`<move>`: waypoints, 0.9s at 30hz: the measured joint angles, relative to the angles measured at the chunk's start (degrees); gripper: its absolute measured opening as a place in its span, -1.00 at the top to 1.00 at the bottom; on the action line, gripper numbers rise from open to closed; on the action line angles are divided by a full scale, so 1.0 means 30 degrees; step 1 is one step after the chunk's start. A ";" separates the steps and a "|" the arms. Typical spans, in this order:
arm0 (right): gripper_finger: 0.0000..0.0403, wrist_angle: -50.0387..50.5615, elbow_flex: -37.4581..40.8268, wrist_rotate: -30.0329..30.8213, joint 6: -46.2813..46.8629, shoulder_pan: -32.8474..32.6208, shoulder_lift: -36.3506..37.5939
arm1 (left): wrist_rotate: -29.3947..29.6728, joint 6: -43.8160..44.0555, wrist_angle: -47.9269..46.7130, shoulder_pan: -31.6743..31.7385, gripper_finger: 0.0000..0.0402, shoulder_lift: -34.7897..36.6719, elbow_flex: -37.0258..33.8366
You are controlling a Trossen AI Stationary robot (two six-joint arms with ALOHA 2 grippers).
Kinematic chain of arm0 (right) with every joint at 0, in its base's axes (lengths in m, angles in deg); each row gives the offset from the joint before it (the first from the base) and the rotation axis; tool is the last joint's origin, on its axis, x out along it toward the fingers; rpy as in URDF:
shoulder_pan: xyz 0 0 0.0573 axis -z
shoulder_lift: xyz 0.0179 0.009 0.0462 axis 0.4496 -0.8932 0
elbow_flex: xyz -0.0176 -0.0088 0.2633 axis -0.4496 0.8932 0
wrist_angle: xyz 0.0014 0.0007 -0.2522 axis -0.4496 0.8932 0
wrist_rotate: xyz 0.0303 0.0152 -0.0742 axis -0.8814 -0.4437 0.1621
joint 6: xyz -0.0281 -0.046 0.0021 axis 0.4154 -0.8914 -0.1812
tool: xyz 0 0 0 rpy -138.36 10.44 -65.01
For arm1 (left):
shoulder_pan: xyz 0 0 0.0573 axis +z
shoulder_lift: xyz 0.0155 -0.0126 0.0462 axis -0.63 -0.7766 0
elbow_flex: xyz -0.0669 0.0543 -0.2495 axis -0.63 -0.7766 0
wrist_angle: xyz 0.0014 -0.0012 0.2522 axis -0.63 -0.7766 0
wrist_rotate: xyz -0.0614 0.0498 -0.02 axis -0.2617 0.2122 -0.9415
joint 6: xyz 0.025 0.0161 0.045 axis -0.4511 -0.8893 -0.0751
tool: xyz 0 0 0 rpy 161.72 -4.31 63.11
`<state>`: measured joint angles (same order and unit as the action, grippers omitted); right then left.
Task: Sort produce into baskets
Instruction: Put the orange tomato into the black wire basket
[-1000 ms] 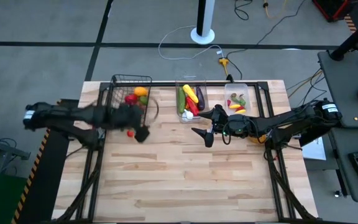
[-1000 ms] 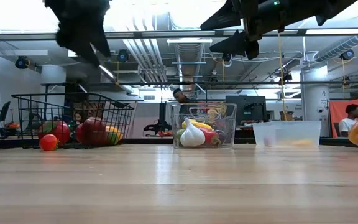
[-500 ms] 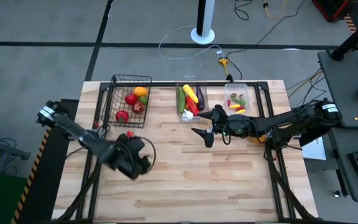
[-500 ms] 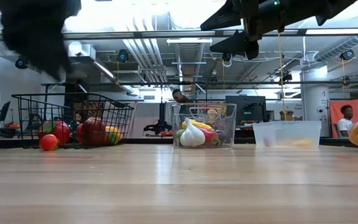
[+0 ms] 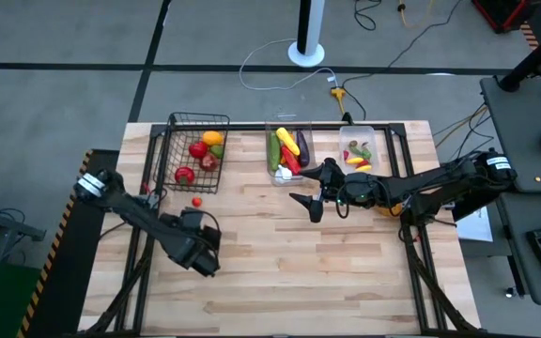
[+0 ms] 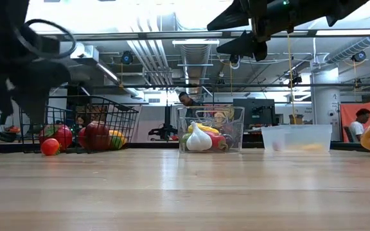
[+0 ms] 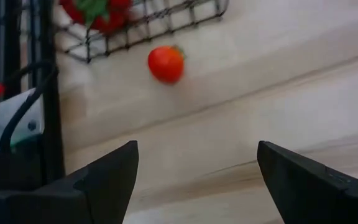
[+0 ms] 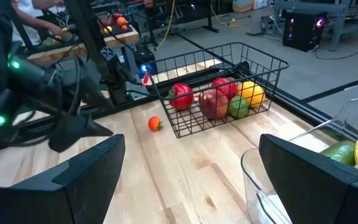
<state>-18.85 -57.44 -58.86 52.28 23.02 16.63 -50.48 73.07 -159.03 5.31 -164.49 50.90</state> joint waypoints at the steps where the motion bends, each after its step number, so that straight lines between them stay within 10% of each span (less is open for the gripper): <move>1: -0.81 -0.0013 0.0005 0.0000 0.0000 0.0000 0.0000 | -0.0065 0.0324 0.0056 -0.0017 -0.53 -0.0217 -0.0146; 27: -0.81 0.2190 -0.2865 -0.1508 -0.0189 0.0000 0.0000 | 0.1113 -0.2764 0.4728 0.3295 -0.52 -0.0209 -0.3971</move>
<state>-12.28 -66.04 -63.39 51.71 23.02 16.63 -47.15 64.78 -144.85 15.20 -165.12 38.99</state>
